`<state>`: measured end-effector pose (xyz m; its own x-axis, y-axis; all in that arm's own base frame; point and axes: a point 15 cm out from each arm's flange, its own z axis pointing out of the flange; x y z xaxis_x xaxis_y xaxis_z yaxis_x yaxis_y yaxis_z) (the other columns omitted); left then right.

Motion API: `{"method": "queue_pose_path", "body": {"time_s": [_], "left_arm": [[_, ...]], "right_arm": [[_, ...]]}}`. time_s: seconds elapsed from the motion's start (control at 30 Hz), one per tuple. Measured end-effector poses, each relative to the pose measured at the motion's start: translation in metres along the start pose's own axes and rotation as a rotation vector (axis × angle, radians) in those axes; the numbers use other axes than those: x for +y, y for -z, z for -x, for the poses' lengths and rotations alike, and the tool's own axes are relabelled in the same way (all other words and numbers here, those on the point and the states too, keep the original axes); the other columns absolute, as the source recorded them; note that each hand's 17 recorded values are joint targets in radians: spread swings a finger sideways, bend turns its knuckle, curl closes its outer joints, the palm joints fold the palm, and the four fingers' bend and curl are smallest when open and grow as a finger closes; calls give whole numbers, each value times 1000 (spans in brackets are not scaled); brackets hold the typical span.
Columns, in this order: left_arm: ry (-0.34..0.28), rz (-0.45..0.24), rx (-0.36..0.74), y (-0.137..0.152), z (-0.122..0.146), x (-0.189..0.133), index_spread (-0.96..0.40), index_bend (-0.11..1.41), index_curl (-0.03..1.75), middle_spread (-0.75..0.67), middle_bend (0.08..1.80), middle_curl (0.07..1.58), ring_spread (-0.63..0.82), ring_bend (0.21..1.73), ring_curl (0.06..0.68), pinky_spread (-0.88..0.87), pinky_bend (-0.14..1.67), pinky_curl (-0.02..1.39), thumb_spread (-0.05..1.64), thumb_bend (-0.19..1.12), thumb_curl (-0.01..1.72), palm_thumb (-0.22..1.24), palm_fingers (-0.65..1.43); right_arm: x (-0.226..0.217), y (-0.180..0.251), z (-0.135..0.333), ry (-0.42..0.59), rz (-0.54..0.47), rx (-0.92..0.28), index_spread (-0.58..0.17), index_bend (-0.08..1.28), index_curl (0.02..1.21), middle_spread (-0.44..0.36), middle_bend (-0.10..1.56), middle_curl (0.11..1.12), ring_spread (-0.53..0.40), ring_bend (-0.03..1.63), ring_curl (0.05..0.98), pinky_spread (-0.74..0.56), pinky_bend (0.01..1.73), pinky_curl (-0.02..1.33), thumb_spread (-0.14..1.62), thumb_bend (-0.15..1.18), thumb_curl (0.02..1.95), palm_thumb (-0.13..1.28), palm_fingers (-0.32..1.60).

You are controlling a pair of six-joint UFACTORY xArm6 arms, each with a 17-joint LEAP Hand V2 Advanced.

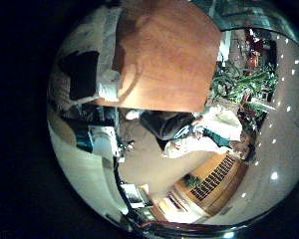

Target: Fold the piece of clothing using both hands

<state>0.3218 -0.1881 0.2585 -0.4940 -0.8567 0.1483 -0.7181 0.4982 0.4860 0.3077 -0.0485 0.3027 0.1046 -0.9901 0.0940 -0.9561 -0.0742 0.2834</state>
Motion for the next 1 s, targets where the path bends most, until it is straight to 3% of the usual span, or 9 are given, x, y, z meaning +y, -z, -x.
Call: {"method": "queue_pose_path", "body": {"time_s": [0.23, 0.37, 0.5, 0.7, 0.77, 0.83, 0.9, 1.0], "left_arm": [[57, 98, 36, -15, 33, -33, -543, 519, 774, -503, 835, 596, -492, 918, 387, -671, 699, 449, 1479, 257, 920, 761, 943], [69, 118, 44, -18, 42, -51, -536, 506, 777, -499, 823, 600, -478, 900, 389, -657, 656, 452, 1474, 254, 922, 753, 895], [80, 145, 53, -21, 49, -65, -457, 317, 749, -444, 713, 605, -439, 955, 423, -620, 716, 500, 1398, 176, 857, 680, 624], [107, 130, 70, -16, 60, -82, -317, 181, 716, -365, 625, 584, -363, 971, 423, -539, 731, 531, 1259, 33, 717, 596, 493], [113, 114, 66, -9, 62, -85, -271, 181, 709, -318, 590, 587, -325, 971, 429, -496, 723, 545, 1236, 8, 678, 599, 421], [125, 92, 70, -2, 67, -86, -235, 200, 706, -247, 519, 574, -276, 958, 428, -431, 703, 552, 1221, -19, 640, 582, 330], [138, 55, 70, 7, 73, -89, -199, 199, 699, -174, 483, 563, -234, 944, 420, -373, 683, 555, 1218, -25, 603, 560, 300], [151, 31, 79, 15, 81, -90, -155, 193, 678, -54, 380, 525, -173, 931, 409, -313, 695, 563, 1214, -34, 548, 501, 251]], "right_arm": [[-48, -2, -3, 4, 3, 2, -298, 989, 947, -156, 1244, 833, -239, 1290, 811, -267, 1156, 1007, 1124, -12, 678, 888, 1089], [-75, -8, -6, 5, 24, -1, -300, 987, 948, -157, 1242, 836, -241, 1290, 813, -260, 1162, 1014, 1131, -10, 676, 893, 1077], [-100, -20, -8, -6, 42, -4, -307, 933, 945, -155, 1213, 828, -243, 1280, 807, -270, 1148, 997, 1162, -23, 652, 841, 1030], [-131, -31, -8, -34, 44, -1, -353, 733, 903, -174, 1083, 778, -249, 1261, 753, -317, 1117, 938, 1259, -8, 598, 817, 916], [-139, -30, -9, -37, 33, 0, -369, 613, 883, -195, 1015, 759, -266, 1260, 737, -364, 1112, 912, 1289, -8, 579, 811, 781], [-142, -28, -10, -49, 22, 0, -388, 450, 845, -220, 887, 725, -287, 1263, 728, -427, 1120, 887, 1316, -6, 563, 813, 508], [-146, -27, -13, -55, 4, 1, -414, 390, 786, -228, 749, 667, -250, 1112, 692, -319, 1003, 881, 1326, -20, 541, 784, 63], [-140, -25, -17, -65, 14, -3, -443, 287, 646, -197, 573, 564, -85, 866, 563, -71, 925, 806, 1304, -34, 509, 709, -118]]}}
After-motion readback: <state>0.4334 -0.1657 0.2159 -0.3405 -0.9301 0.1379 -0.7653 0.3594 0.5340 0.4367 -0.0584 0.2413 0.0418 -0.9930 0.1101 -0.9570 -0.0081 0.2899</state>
